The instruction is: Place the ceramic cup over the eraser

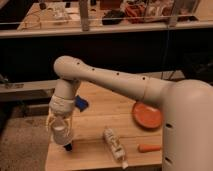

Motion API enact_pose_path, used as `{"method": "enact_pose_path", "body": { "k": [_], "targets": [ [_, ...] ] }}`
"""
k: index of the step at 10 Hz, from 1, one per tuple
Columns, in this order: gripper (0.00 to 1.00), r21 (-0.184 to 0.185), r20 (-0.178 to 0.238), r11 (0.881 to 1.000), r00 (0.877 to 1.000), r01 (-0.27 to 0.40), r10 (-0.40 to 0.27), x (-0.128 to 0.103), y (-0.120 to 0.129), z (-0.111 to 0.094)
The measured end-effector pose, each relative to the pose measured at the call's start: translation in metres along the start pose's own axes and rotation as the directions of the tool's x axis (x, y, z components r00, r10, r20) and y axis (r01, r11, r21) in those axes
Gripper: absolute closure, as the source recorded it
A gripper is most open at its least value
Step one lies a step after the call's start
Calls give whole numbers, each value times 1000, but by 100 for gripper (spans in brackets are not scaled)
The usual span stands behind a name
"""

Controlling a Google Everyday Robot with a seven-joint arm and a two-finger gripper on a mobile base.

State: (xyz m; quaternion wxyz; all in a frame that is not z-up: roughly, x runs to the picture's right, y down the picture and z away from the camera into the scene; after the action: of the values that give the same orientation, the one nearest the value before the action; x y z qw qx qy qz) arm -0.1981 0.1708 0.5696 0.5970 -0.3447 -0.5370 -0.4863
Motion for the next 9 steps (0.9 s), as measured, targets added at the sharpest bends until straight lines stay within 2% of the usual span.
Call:
{"method": "enact_pose_path", "body": {
  "k": [1, 4, 8, 9],
  "targets": [
    [96, -1, 3, 1000, 1000, 0, 0, 1, 1, 1],
    [70, -29, 9, 1000, 1000, 9, -9, 7, -1, 11],
    [28, -77, 34, 997, 999, 9, -7, 18, 2, 31],
    [21, -86, 35, 996, 999, 10, -7, 19, 1, 35]
  ]
}}
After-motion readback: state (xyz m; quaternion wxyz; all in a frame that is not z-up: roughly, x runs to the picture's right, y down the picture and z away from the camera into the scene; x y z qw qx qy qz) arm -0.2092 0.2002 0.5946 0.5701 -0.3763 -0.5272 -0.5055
